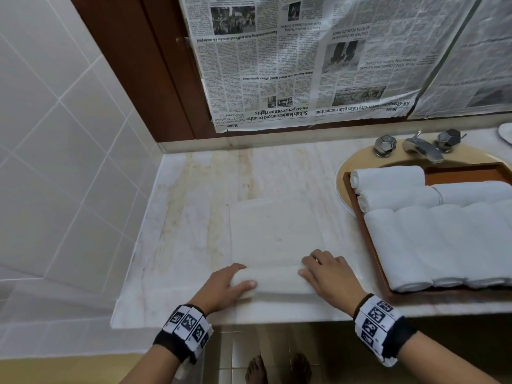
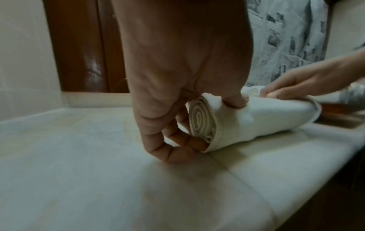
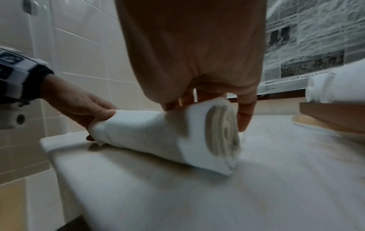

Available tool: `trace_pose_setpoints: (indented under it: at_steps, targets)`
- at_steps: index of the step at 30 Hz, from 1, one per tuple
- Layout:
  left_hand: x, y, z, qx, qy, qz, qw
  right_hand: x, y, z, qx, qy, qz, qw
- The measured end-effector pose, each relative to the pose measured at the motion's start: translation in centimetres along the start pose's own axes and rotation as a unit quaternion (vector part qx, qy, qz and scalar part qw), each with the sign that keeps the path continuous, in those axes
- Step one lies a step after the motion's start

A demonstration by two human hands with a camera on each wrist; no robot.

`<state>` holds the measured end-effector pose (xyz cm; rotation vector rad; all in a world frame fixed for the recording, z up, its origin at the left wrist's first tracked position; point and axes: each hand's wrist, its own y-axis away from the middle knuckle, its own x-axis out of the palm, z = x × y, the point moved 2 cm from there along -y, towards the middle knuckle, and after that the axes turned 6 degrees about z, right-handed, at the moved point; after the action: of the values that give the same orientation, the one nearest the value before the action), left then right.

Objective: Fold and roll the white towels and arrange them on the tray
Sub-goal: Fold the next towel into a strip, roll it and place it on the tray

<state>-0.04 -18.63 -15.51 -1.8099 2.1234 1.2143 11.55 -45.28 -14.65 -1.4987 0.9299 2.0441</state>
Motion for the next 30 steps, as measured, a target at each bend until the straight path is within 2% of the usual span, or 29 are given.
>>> trace_pose_setpoints:
  at_steps: [2, 6, 8, 11, 13, 16, 19, 20, 21, 22, 24, 27, 28, 30]
  targets:
    - [0.1, 0.1, -0.3, -0.035, 0.028, -0.018, 0.999, 0.6, 0.5, 0.3, -0.01, -0.011, -0.037, 0.999]
    - [0.6, 0.4, -1.3, -0.081, 0.075, -0.062, 0.992, 0.6, -0.3, 0.1, -0.006, -0.035, 0.029, 0.999]
    - [1.2, 0.4, -1.5, -0.076, 0.091, -0.118, 0.986, 0.3, -1.1, -0.3, -0.002, -0.076, 0.037, 0.996]
    - [1.9, 0.7, -1.9, -0.018, -0.026, -0.236, 0.971, 0.1, -2.2, -0.9, 0.014, -0.137, 0.051, 0.989]
    - [2.4, 0.9, -2.4, 0.027, -0.138, -0.258, 0.956, 0.0, -2.9, -1.0, 0.032, -0.182, 0.063, 0.981]
    - [3.5, 0.7, -2.3, 0.047, -0.233, -0.209, 0.949, -0.3, -3.9, -1.2, 0.049, -0.202, 0.09, 0.974]
    - [3.2, 0.0, -1.5, 0.026, -0.213, -0.133, 0.968, -1.0, -3.6, -0.8, 0.048, -0.185, 0.114, 0.975]
    - [2.9, -0.2, -1.2, 0.026, -0.189, -0.105, 0.976, -1.1, -3.4, -0.8, 0.033, -0.127, 0.071, 0.989]
    - [2.4, -0.6, -1.1, 0.024, -0.166, -0.075, 0.983, -1.2, -2.9, -0.5, 0.009, -0.063, -0.005, 0.998]
    - [1.8, -0.9, -1.1, 0.018, -0.143, -0.045, 0.989, -1.0, -2.2, -0.2, -0.021, -0.022, -0.067, 0.997]
    - [0.5, -1.7, -1.5, 0.007, -0.111, -0.001, 0.994, 0.2, -1.0, 0.2, -0.083, 0.01, -0.126, 0.989]
    - [-0.4, -2.5, -2.2, 0.01, -0.091, 0.031, 0.995, 1.5, -0.5, 0.0, -0.104, 0.037, -0.102, 0.989]
    - [-0.4, -2.6, -2.3, 0.007, -0.079, 0.025, 0.997, 1.4, -0.9, -0.3, -0.095, 0.033, -0.081, 0.992]
    - [-0.1, -2.4, -2.2, -0.006, -0.067, -0.019, 0.998, 0.2, -2.2, -0.4, -0.077, 0.001, 0.005, 0.997]
